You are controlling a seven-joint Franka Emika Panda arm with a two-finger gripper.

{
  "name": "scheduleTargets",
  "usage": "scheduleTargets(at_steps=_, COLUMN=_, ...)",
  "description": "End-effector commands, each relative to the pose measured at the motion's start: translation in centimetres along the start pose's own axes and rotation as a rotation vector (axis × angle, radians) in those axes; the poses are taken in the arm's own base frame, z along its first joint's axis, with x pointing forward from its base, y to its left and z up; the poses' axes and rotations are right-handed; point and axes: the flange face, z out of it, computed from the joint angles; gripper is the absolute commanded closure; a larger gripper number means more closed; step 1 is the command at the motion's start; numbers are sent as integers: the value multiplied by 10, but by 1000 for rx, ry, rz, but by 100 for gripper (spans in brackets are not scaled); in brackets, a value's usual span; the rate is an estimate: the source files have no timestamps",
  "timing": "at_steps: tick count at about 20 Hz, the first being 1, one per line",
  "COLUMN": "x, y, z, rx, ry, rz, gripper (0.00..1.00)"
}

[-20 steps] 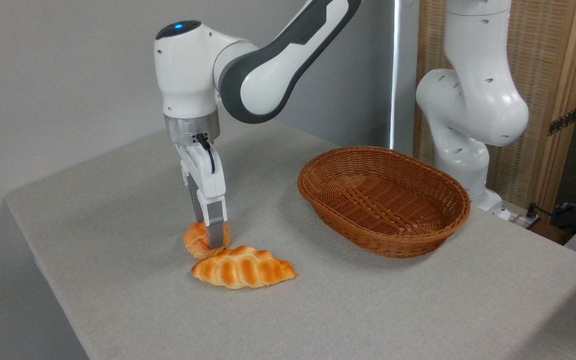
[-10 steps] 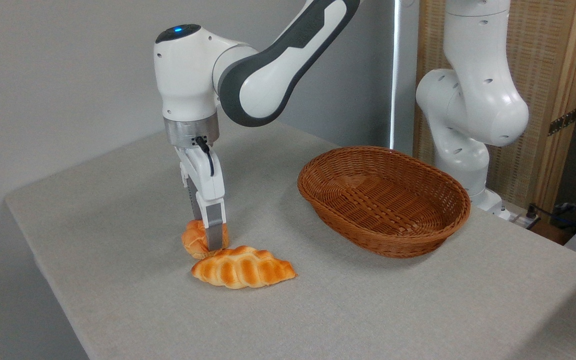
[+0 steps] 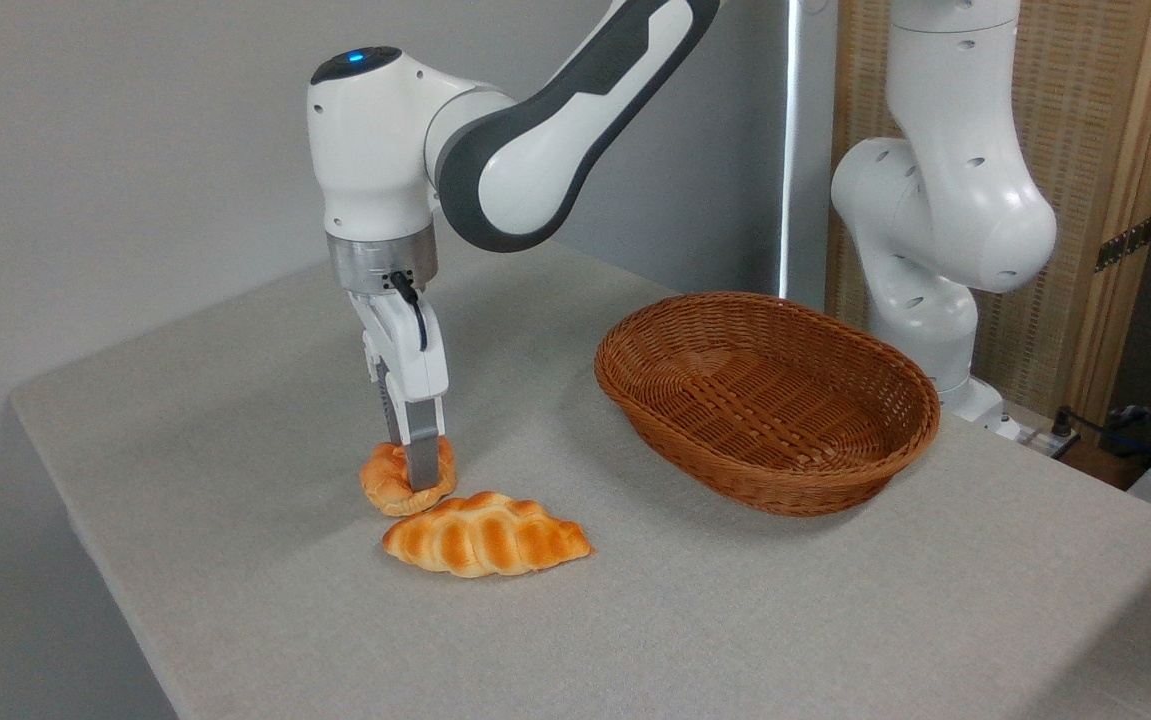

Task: Put bread into the basket
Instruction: 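Lift the round bun and carry it over the wicker basket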

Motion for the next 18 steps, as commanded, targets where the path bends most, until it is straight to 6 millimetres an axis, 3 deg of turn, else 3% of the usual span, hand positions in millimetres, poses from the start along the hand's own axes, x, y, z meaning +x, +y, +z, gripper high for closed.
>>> scheduleTargets(at_steps=1, x=-2, y=3, z=-19, rx=11, ry=9, rz=-2, gripper=45)
scheduleTargets(at_steps=3, x=-9, y=15, z=-47, rx=-10, ry=-14, rz=4, gripper=45)
scheduleTargets(at_steps=6, x=-37, y=34, z=-108, rx=-54, ry=-8, rz=-26, gripper=44)
scheduleTargets(at_steps=10, x=-102, y=53, z=-177, rx=-104, ry=-24, rz=-43, gripper=43)
scheduleTargets(at_steps=13, x=-153, y=72, z=-186, rx=-172, ry=-41, rz=44, gripper=42)
scheduleTargets(at_steps=15, x=-167, y=89, z=-180, rx=-220, ry=-81, rz=71, gripper=41)
scheduleTargets(at_steps=18, x=-173, y=106, z=-150, rx=-295, ry=-165, rz=96, gripper=40)
